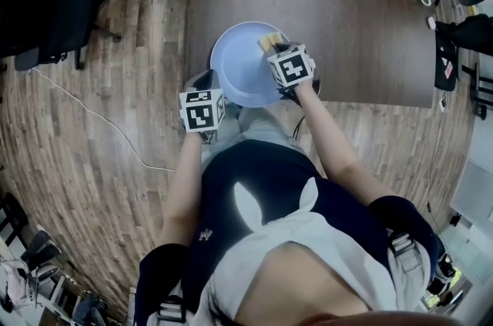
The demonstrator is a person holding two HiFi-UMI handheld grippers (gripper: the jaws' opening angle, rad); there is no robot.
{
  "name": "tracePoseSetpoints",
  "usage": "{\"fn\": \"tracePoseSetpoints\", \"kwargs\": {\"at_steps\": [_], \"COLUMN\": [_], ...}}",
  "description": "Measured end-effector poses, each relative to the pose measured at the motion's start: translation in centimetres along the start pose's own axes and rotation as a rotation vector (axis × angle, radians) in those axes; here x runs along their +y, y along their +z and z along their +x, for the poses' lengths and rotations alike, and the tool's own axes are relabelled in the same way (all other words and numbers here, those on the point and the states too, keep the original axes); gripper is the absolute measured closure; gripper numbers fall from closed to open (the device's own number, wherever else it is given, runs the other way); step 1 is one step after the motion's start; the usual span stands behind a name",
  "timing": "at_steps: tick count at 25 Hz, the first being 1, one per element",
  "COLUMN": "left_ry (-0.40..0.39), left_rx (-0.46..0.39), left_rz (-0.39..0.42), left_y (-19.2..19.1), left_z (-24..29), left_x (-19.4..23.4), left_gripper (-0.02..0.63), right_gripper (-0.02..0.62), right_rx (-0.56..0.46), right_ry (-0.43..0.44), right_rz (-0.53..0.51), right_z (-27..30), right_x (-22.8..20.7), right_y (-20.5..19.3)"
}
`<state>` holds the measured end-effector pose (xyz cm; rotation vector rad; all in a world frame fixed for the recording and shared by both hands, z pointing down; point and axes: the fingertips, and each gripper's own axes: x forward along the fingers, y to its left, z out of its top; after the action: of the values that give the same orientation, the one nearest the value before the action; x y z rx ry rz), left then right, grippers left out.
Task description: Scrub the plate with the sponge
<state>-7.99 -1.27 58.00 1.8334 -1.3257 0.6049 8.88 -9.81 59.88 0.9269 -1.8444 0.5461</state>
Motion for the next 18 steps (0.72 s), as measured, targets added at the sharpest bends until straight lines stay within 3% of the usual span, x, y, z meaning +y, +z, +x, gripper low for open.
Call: {"fn": "tracePoseSetpoints", "kwargs": {"at_steps": [18], "left_ry": [0.003], "left_rx": [-0.005], "left_rz": [-0.019], "left_y": [-0.1], "left_z": [0.0], "left_x": [0.0], "left_gripper": [0.598], "right_gripper": [0.572], "right_rx": [0.039], "right_ry": [0.022], "right_rz": [0.027], "right_z": [-0.2], "right_x": [-0.4], "right_y": [-1.4]}}
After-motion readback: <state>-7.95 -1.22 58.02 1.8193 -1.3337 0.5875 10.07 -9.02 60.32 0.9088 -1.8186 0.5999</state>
